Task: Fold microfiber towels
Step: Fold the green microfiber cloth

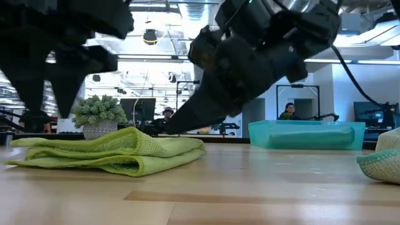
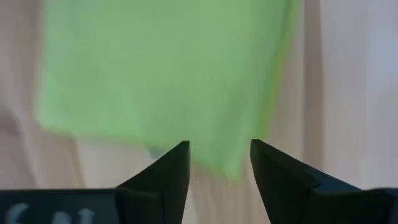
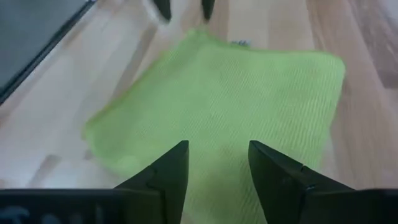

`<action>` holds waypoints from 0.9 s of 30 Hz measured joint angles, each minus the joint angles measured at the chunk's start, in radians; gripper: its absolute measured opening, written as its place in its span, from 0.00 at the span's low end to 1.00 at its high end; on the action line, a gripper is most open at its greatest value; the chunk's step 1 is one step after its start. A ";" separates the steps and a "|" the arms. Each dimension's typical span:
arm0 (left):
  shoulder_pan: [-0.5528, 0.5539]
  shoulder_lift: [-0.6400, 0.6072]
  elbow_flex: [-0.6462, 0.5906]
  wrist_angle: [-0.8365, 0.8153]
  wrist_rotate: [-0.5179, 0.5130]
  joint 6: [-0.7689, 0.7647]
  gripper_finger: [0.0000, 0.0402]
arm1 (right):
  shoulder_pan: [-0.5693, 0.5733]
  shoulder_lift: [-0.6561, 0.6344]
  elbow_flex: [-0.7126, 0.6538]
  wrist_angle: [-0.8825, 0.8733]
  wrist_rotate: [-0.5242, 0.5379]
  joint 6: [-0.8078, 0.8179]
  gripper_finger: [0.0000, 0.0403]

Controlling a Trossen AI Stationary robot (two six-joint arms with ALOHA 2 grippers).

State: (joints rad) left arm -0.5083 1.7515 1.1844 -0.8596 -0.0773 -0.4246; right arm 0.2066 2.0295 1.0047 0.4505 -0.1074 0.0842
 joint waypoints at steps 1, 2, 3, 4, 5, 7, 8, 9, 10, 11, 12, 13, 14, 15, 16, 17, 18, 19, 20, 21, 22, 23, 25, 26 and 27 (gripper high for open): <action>-0.009 0.000 -0.012 0.047 -0.049 0.010 0.40 | -0.002 0.009 0.001 0.011 0.001 -0.006 0.45; -0.015 0.000 -0.032 0.112 -0.085 0.019 0.39 | -0.002 0.013 0.001 0.010 0.001 -0.013 0.44; -0.017 0.000 -0.055 0.180 -0.107 0.025 0.39 | -0.003 0.019 0.001 0.013 0.001 -0.024 0.43; -0.017 0.000 -0.077 0.242 -0.117 0.024 0.38 | -0.002 0.022 0.001 0.007 0.002 -0.032 0.42; -0.014 0.000 -0.096 0.289 -0.119 0.021 0.36 | -0.002 0.022 0.001 -0.002 0.002 -0.038 0.42; 0.003 0.000 -0.128 0.355 -0.108 0.017 0.33 | -0.002 0.022 0.001 -0.016 0.002 -0.041 0.40; 0.015 0.000 -0.143 0.380 -0.101 0.008 0.32 | -0.002 0.022 0.001 -0.029 0.001 -0.041 0.39; 0.028 0.000 -0.158 0.397 -0.095 -0.004 0.29 | -0.002 0.022 0.001 -0.040 0.001 -0.041 0.38; 0.043 0.000 -0.171 0.403 -0.086 -0.012 0.27 | -0.002 0.021 0.001 -0.047 0.002 -0.041 0.37; 0.057 0.000 -0.183 0.402 -0.075 -0.022 0.25 | -0.002 0.017 0.001 -0.048 0.002 -0.042 0.36; 0.073 0.000 -0.191 0.398 -0.064 -0.026 0.23 | -0.001 0.013 0.001 -0.046 0.002 -0.042 0.36; 0.088 0.000 -0.193 0.384 -0.060 -0.026 0.20 | 0.000 0.008 0.001 -0.043 0.003 -0.043 0.35; 0.103 0.000 -0.191 0.361 -0.061 -0.025 0.18 | 0.000 0.001 0.001 -0.048 0.003 -0.045 0.34; 0.115 -0.006 -0.185 0.328 -0.067 -0.016 0.16 | 0.000 -0.006 0.001 -0.054 0.002 -0.049 0.34; 0.124 -0.017 -0.180 0.306 -0.075 -0.004 0.14 | 0.000 -0.013 0.001 -0.054 0.002 -0.057 0.33; 0.134 -0.033 -0.171 0.302 -0.081 0.013 0.12 | 0.001 -0.021 0.001 -0.054 0.002 -0.066 0.32; 0.140 -0.055 -0.166 0.315 -0.091 0.028 0.10 | 0.001 -0.031 0.001 -0.054 0.002 -0.074 0.32; 0.143 -0.075 -0.163 0.331 -0.103 0.038 0.09 | 0.000 -0.043 0.001 -0.054 0.002 -0.082 0.32; 0.145 -0.092 -0.162 0.339 -0.117 0.046 0.08 | 0.000 -0.055 0.001 -0.054 0.002 -0.085 0.31; 0.146 -0.101 -0.163 0.341 -0.135 0.048 0.07 | 0.000 -0.065 0.002 -0.049 0.002 -0.085 0.31; 0.146 -0.104 -0.168 0.348 -0.149 0.048 0.06 | 0.000 -0.071 0.002 -0.047 0.002 -0.084 0.31; 0.146 -0.105 -0.175 0.362 -0.157 0.048 0.05 | 0.000 -0.072 0.002 -0.049 0.003 -0.078 0.30; 0.147 -0.103 -0.205 0.430 -0.164 0.049 0.03 | 0.001 -0.069 0.001 -0.064 0.003 -0.078 0.29; 0.148 -0.098 -0.225 0.480 -0.155 0.047 0.02 | 0.003 -0.064 0.001 -0.064 0.003 -0.078 0.29; 0.149 -0.090 -0.248 0.528 -0.134 0.047 0.01 | 0.004 -0.058 0.002 -0.064 0.003 -0.078 0.28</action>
State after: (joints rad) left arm -0.3590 1.6619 0.9367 -0.3316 -0.2113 -0.3771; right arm 0.2108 1.9714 1.0065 0.3862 -0.1047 0.0064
